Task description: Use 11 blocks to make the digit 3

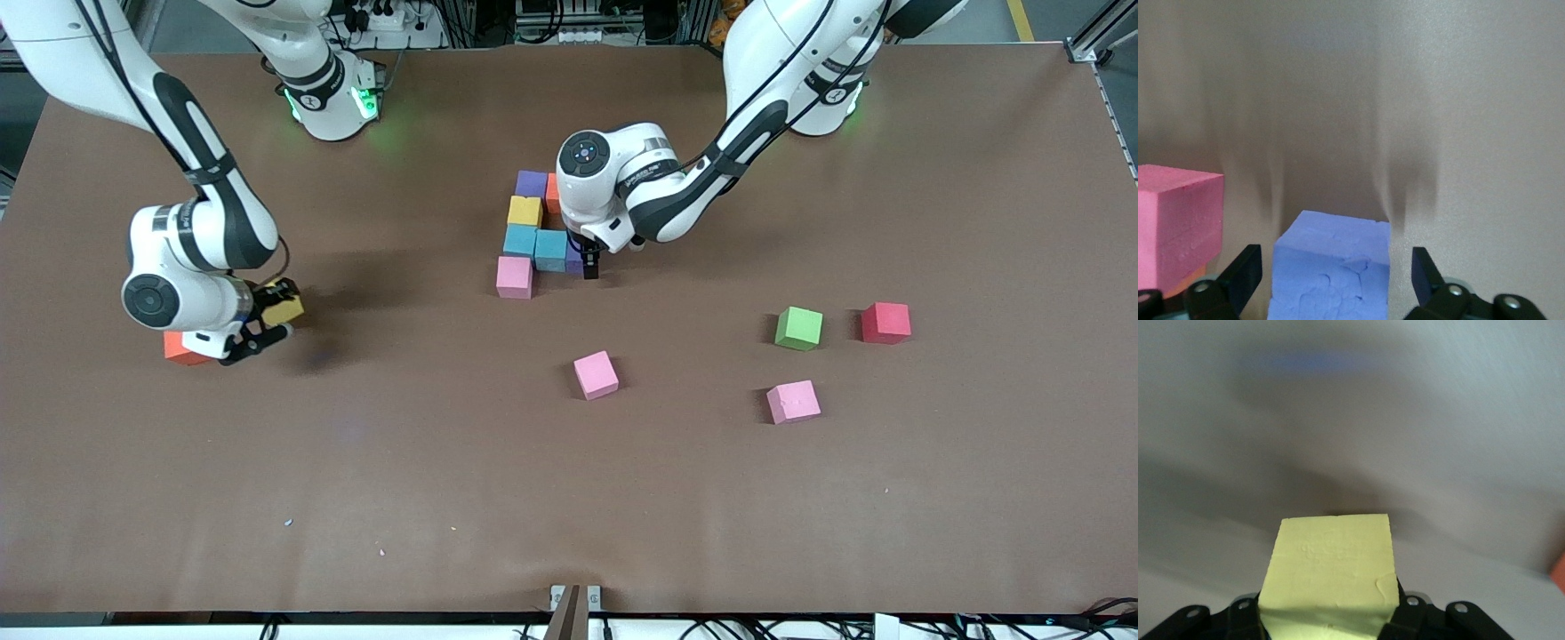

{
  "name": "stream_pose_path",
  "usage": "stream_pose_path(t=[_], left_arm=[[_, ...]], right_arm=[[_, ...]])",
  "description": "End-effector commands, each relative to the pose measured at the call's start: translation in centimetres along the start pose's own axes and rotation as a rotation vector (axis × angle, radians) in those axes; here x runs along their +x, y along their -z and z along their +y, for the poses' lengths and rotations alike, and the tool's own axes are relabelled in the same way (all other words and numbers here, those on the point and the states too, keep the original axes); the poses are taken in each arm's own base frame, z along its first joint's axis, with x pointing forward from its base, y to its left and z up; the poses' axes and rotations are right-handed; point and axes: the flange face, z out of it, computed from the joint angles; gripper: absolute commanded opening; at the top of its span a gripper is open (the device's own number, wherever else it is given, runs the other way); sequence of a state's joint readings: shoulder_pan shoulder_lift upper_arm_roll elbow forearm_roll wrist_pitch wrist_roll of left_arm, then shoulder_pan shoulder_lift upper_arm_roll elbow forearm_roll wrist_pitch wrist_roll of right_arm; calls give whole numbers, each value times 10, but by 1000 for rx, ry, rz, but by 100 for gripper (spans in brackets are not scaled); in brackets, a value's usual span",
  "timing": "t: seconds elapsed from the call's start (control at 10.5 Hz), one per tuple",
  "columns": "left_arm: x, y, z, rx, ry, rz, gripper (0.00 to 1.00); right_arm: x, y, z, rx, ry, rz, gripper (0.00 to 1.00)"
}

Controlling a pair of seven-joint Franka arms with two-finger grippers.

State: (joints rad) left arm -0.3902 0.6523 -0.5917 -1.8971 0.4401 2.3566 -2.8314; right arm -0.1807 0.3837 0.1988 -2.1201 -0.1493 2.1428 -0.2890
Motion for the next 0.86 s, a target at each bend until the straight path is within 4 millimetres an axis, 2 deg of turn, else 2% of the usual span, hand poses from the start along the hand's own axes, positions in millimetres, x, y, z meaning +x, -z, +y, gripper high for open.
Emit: stream_pose_path(t=[0.0, 0.19, 0.38, 0.48, 0.57, 0.76], left_arm=[[-7, 12, -13, -79, 235, 16, 100], [-3, 38, -9, -117, 235, 34, 100], [-1, 60, -7, -138, 234, 31, 100], [3, 67, -2, -149, 241, 37, 100], [11, 70, 7, -152, 234, 47, 100], [43, 76, 52, -151, 229, 55, 100]], right_arm=[[26, 8, -54, 47, -93, 19, 0], [48, 8, -96, 157, -143, 54, 0], [68, 7, -133, 151, -219, 63, 0], [78, 10, -159, 142, -255, 66, 0], [88, 11, -180, 138, -290, 67, 0], [104, 14, -218, 190, -343, 71, 0]])
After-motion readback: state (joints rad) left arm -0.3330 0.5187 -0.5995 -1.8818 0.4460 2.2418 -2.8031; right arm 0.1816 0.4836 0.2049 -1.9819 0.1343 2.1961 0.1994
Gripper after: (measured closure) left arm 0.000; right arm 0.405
